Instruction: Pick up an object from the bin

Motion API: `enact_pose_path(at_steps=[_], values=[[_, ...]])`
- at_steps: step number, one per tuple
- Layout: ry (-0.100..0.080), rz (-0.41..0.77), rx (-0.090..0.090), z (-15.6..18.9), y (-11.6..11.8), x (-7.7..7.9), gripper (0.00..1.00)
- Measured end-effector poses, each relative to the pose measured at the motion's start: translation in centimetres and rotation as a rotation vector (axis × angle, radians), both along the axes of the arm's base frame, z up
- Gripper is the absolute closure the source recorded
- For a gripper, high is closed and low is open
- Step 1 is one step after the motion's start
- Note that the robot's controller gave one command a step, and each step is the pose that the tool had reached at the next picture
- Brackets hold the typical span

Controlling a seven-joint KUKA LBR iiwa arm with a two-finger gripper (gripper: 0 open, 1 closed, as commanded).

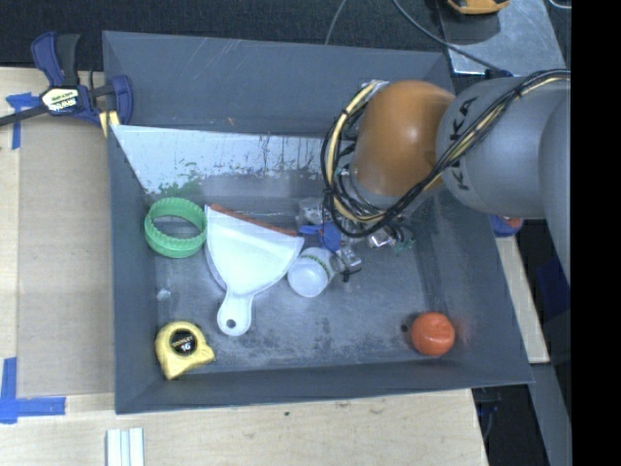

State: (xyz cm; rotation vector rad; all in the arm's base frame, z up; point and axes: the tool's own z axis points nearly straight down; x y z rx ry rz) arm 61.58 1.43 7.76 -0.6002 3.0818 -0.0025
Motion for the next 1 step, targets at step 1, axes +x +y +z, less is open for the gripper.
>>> enact_pose_path(at_steps=[1], values=[[-0.002, 0.435, -0.002, -0.7, -3.9, -2.58, 0.0]])
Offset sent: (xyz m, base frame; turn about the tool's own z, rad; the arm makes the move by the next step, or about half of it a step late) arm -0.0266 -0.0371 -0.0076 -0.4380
